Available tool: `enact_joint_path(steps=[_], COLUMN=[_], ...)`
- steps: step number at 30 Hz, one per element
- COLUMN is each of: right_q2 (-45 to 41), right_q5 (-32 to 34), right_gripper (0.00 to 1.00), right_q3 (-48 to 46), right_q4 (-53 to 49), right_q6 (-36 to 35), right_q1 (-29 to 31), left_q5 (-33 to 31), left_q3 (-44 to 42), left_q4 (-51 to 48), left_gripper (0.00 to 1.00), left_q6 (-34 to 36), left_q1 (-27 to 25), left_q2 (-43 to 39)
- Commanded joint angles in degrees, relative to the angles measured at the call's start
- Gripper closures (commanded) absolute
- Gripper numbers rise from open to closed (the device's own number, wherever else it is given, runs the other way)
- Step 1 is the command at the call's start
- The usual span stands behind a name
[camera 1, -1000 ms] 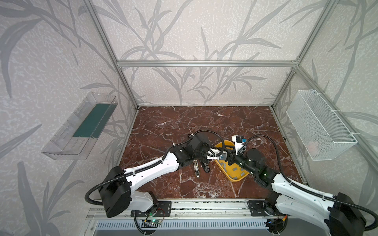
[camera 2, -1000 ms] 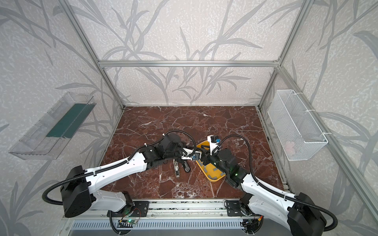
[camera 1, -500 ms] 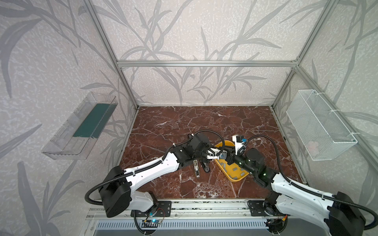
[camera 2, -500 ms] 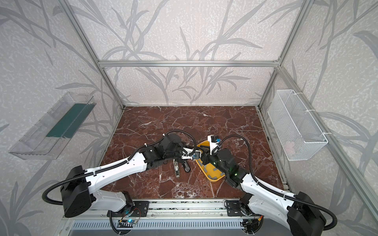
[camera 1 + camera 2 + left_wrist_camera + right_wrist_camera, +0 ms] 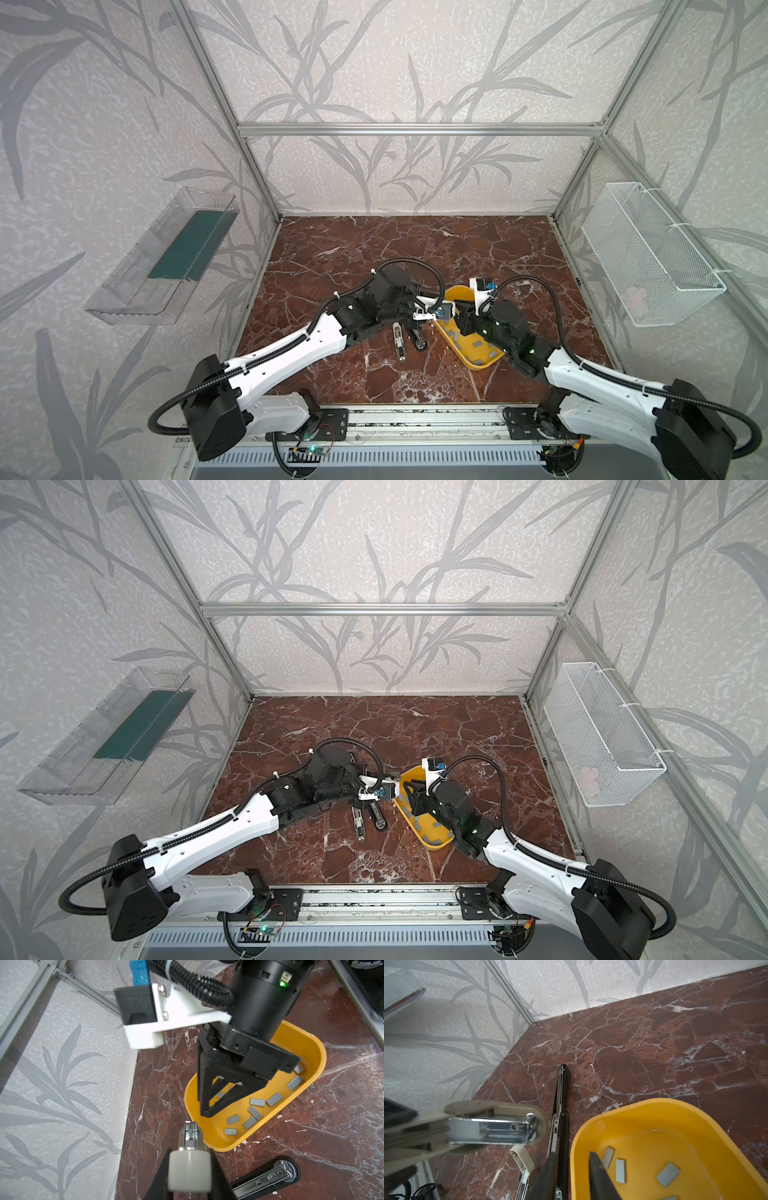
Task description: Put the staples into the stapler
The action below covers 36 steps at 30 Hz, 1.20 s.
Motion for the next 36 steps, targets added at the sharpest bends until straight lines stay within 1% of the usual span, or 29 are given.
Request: enact_joint_path(steps=[1, 5, 6, 8, 9, 11, 13, 15, 17, 20, 21, 23, 25, 27, 32, 35, 36], right_q2=[-0.6, -3.2, -3.9, -5.6, -6.5, -8.4, -10.2, -11.5, -12.5, -13.8, -14.1, -14.5, -14.0, -12.7, -8.0, -6.2, -5.9], right_q5=[0.9, 1.2, 1.2, -0.1, -0.6, -1.4, -3.2, -5.1, -6.3, -10.8, -12.8, -17.4, -21.6, -24.2, -26.7, -25.7, -24.8], right_gripper=[0.72, 0.65, 0.61, 0.46, 0.4, 0.33, 0.28, 0.2, 0.16, 0.14, 0.13, 0.13, 0.13, 0.13, 0.13, 0.15, 0.15], right_q3=[2.4, 2.2, 2.0, 1.1, 0.5, -1.2, -4.2, -7.0, -8.2, -9.1, -9.5, -10.0, -9.8, -9.0, -5.9, -4.7, -4.3], right_q4=[-1.2, -1.5, -1.0, 1.3, 2.5, 6.2, 12.4, 18.6, 22.9, 25.6, 26.3, 27.3, 27.0, 25.9, 22.4, 21.3, 18.6], right_q6=[-0.7, -3.1, -3.9, -7.2, -8.4, -11.3, -14.2, -16.3, -18.5, -23.0, -24.8, -28.2, -30.7, -31.5, -32.4, -34.5, -35.6], right_q1=[0.0, 0.0, 0.0, 0.0, 0.0, 0.0, 0.0, 0.0, 0.0, 0.0, 0.0, 0.1, 0.0, 0.1, 1.4, 3.3, 4.3], left_q5=[3.2, 4.0, 4.5, 5.9, 7.1, 8.9, 9.6, 10.6, 12.2, 13.8, 15.5, 18.7, 20.5, 22.1, 26.2, 29.4, 30.6], left_q3=[-0.8, -1.0, -1.1, -1.3, -1.2, -1.3, -1.6, -1.7, -1.6, -1.8, -1.5, -1.0, -1.5, -1.7, -1.2, -0.7, -0.3], left_q4=[1.3, 1.8, 2.0, 2.6, 2.6, 2.6, 2.7, 2.8, 2.3, 1.4, 0.3, -3.1, -5.0, -5.9, -9.2, -11.2, -12.1], left_gripper=[1.0, 1.0, 1.0, 1.0, 1.0, 1.0, 1.0, 1.0, 1.0, 1.0, 1.0, 1.0, 1.0, 1.0, 1.0, 1.0, 1.0], left_q6=[-0.7, -1.3, -1.8, -2.8, -3.2, -3.5, -3.5, -3.6, -3.6, -2.7, -2.3, 0.0, 3.1, 4.4, 6.8, 7.9, 8.5], left_q1=[0.7, 2.1, 2.5, 3.7, 4.4, 5.6, 6.4, 7.5, 9.0, 10.8, 11.5, 12.4, 12.7, 12.7, 12.7, 12.6, 12.6], left_q2=[-1.5, -1.8, -1.9, -2.2, -2.4, -2.8, -3.2, -3.6, -4.1, -4.9, -5.0, -5.5, -6.0, -6.0, -5.7, -5.3, -4.9])
